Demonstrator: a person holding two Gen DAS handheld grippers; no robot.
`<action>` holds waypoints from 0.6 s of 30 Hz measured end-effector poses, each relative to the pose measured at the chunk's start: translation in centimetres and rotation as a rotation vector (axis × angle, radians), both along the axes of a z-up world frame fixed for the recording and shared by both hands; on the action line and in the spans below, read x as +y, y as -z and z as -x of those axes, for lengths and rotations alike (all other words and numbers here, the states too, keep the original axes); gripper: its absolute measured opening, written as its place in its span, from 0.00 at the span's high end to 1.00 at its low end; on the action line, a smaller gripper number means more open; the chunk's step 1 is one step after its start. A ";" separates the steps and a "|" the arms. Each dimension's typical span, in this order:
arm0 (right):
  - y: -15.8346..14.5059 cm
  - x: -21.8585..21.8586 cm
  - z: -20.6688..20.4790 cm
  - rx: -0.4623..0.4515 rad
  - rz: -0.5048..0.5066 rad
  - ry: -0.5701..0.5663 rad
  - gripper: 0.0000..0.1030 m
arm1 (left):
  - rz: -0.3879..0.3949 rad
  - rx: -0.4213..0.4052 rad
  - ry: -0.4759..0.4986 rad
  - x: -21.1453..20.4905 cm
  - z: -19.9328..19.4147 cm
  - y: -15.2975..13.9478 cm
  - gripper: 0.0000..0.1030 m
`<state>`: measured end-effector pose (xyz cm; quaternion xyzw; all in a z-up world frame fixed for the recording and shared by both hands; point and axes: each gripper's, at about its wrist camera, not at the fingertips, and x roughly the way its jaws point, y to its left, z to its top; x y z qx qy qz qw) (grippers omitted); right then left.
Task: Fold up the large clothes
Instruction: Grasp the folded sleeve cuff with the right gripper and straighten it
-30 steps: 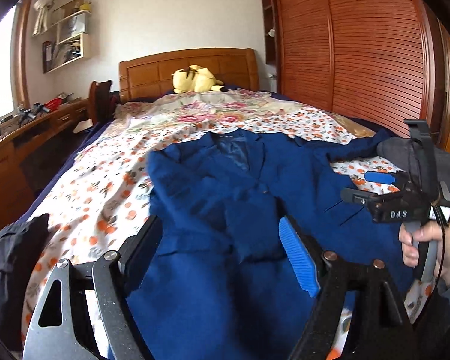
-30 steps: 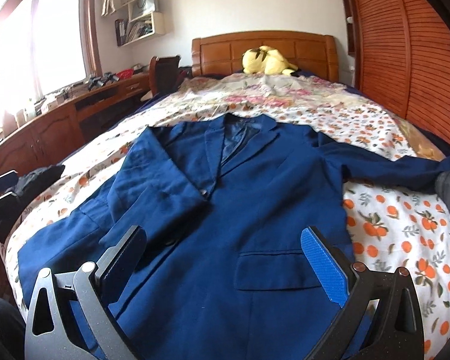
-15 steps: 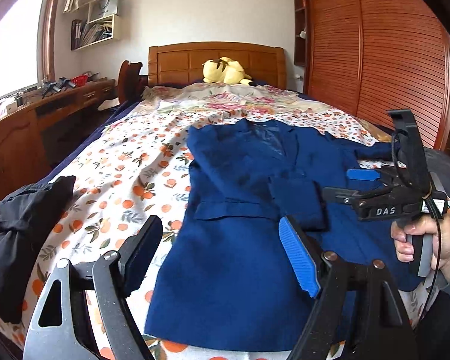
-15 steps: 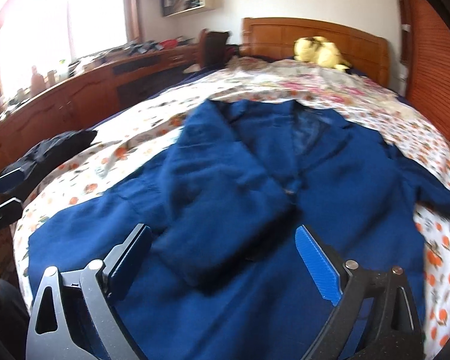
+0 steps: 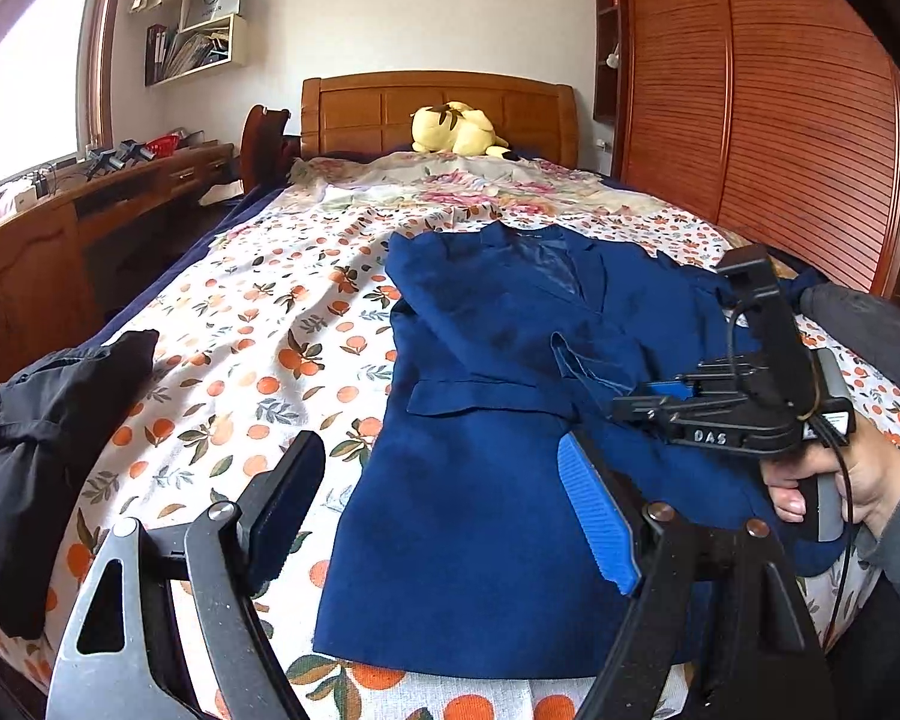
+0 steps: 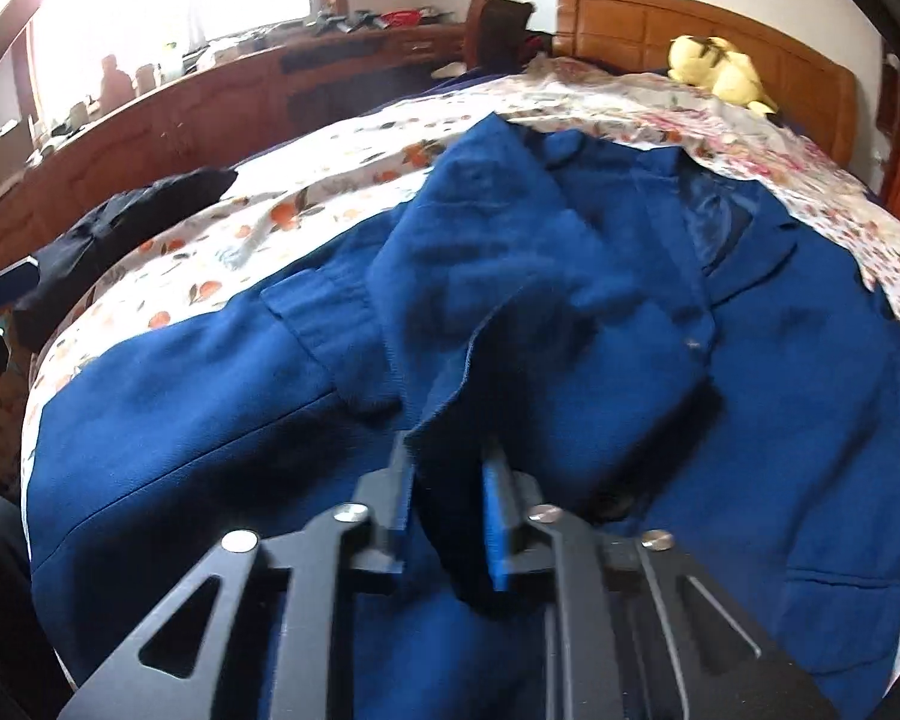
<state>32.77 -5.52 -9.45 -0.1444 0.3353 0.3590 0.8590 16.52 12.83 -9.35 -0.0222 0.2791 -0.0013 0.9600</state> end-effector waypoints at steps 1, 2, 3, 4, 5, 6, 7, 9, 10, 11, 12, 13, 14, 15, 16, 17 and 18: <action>0.0 -0.4 0.3 -0.001 -0.014 0.001 0.88 | 0.005 0.000 0.002 -0.1 -0.1 0.0 0.22; -0.2 -0.7 0.5 -0.008 -0.029 0.007 0.90 | 0.007 0.002 0.005 -0.2 -0.2 0.1 0.22; -0.5 -1.4 0.7 -0.021 -0.047 0.017 0.91 | 0.007 0.004 0.008 -0.4 -0.3 0.1 0.22; -0.9 -1.9 0.9 -0.035 -0.065 0.027 0.91 | 0.007 0.004 0.011 -0.6 -0.3 0.1 0.22; -1.4 -2.5 1.1 -0.051 -0.079 0.038 0.91 | 0.006 0.001 0.015 -0.8 -0.4 0.1 0.22; -1.8 -2.7 1.5 -0.068 -0.092 0.049 0.92 | 0.005 -0.001 0.018 -1.0 -0.4 0.0 0.22; -2.2 -3.3 1.9 -0.087 -0.109 0.060 0.92 | 0.004 -0.004 0.023 -1.4 -0.5 -0.1 0.22; -3.0 -4.8 2.6 -0.117 -0.145 0.084 0.92 | 0.008 -0.013 0.030 -1.9 -0.6 -0.3 0.22; -3.4 -5.7 3.0 -0.133 -0.160 0.099 0.92 | 0.011 -0.015 0.033 -2.3 -0.7 -0.4 0.22; -3.6 -6.5 3.3 -0.149 -0.170 0.111 0.92 | 0.013 -0.017 0.036 -2.6 -0.8 -0.5 0.22; -3.9 -7.3 3.6 -0.168 -0.173 0.131 0.92 | 0.015 -0.020 0.040 -2.9 -1.0 -0.5 0.22; -3.9 -8.0 4.2 -0.183 -0.178 0.151 0.92 | 0.015 -0.022 0.045 -3.4 -1.1 -0.6 0.22; -4.0 -8.8 4.5 -0.191 -0.188 0.167 0.92 | 0.015 -0.024 0.049 -3.7 -1.3 -0.7 0.22; -4.2 -9.6 4.7 -0.198 -0.204 0.185 0.92 | 0.016 -0.027 0.056 -4.2 -1.4 -0.8 0.22; -4.3 -10.4 5.0 -0.206 -0.216 0.204 0.92 | 0.016 -0.028 0.061 -4.6 -1.6 -0.8 0.22; -4.4 -11.0 5.3 -0.220 -0.220 0.222 0.92 | 0.014 -0.028 0.066 -5.0 -1.7 -0.8 0.22; -4.5 -11.5 5.7 -0.241 -0.218 0.242 0.92 | 0.011 -0.028 0.071 -5.4 -1.8 -0.9 0.22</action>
